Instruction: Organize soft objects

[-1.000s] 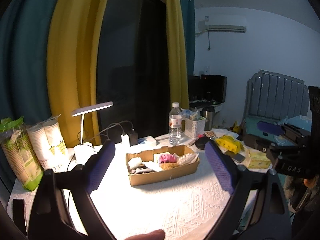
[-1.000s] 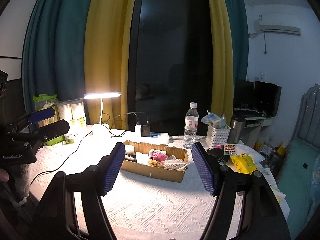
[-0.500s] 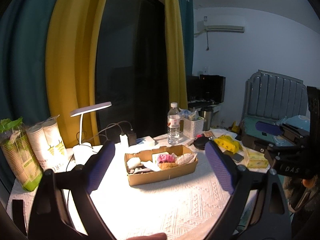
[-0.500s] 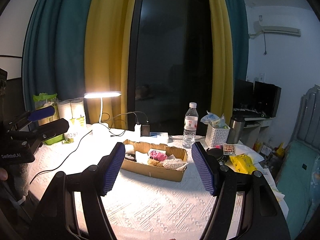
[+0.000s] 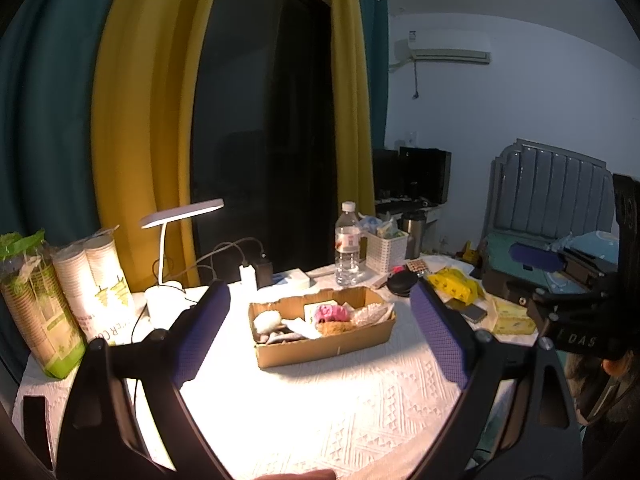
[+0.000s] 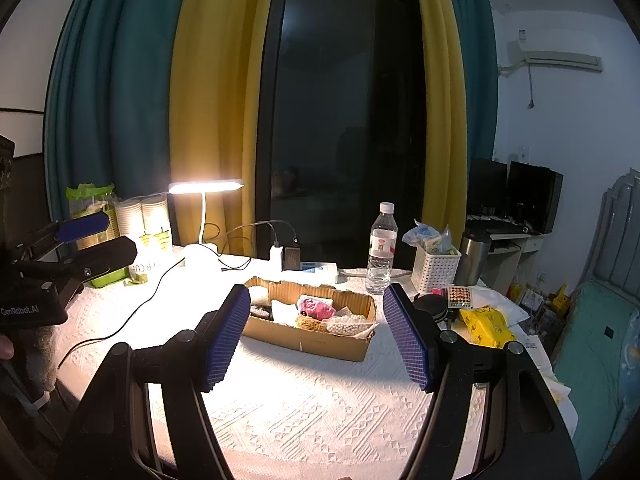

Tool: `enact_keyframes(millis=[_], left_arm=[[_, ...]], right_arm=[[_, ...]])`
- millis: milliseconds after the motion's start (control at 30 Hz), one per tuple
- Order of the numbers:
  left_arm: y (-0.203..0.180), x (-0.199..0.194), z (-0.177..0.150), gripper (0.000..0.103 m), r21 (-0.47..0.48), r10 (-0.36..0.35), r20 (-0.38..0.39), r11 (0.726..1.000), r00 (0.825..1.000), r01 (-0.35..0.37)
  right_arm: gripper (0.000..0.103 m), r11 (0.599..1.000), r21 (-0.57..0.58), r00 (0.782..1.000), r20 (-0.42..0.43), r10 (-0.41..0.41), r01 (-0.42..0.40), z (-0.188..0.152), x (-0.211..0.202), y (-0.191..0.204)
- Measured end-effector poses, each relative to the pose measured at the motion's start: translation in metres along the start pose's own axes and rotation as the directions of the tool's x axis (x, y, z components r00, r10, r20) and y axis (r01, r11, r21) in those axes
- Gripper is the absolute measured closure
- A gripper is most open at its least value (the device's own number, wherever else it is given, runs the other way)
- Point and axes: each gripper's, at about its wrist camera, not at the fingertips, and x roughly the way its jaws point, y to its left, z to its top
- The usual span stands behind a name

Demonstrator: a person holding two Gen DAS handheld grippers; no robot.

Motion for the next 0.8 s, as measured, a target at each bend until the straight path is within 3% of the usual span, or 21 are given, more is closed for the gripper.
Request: enact_keyframes(millis=[800], left_arm=[[0.0011,0.0017,0.0002,0.011,0.007,-0.001,0.002,1.0,1.0,0.001]], right_arm=[[0.031,1.0,-0.001,1.0,-0.008,0.004,-0.004,-0.0032,0.0037,0.0018]])
